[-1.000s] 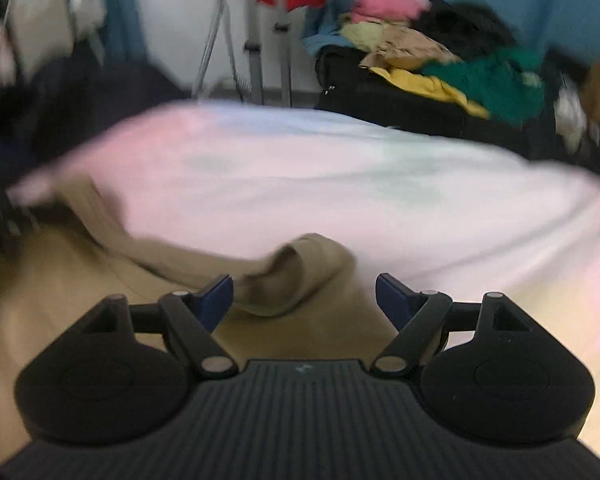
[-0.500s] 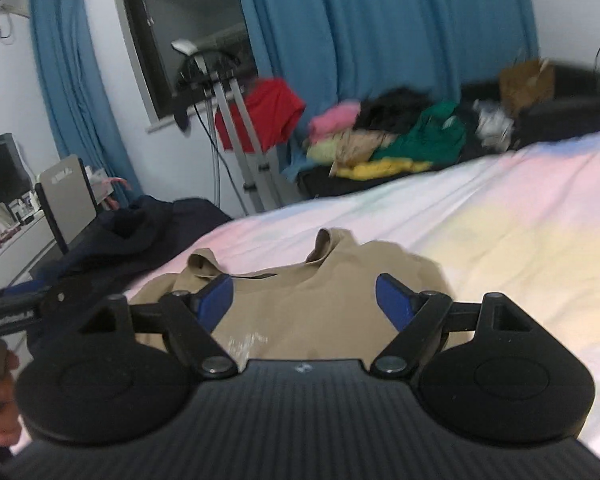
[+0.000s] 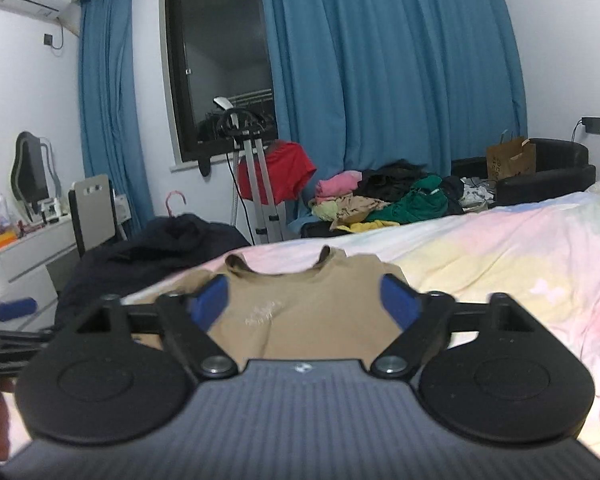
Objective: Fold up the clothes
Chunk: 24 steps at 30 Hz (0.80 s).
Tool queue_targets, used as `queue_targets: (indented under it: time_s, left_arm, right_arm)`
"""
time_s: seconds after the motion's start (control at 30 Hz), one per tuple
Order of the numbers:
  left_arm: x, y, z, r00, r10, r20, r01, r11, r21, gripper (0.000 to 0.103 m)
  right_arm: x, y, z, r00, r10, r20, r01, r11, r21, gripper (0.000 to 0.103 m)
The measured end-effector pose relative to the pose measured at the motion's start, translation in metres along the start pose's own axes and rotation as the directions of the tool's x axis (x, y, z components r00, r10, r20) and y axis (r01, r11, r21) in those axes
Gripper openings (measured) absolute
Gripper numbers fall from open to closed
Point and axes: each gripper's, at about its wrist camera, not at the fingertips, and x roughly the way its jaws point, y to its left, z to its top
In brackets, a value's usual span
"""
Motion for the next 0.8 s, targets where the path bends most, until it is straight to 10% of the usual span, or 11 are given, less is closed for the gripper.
queue_targets:
  time_s: [0.37,0.8]
  left_arm:
    - [0.066,-0.004,-0.027,0.991,0.024,-0.131,-0.025,1.0,-0.009,0.103]
    - [0.204,0.063,-0.034,0.965,0.205,-0.165,-0.146,0.939,0.311,0.097]
  right_arm:
    - [0.013,-0.021,-0.018,0.998,-0.004,-0.068,0.01,0.996,0.087,0.103]
    - [0.062,-0.025,-0.036,0.985,-0.027,-0.173,0.045,0.994,0.098,0.103]
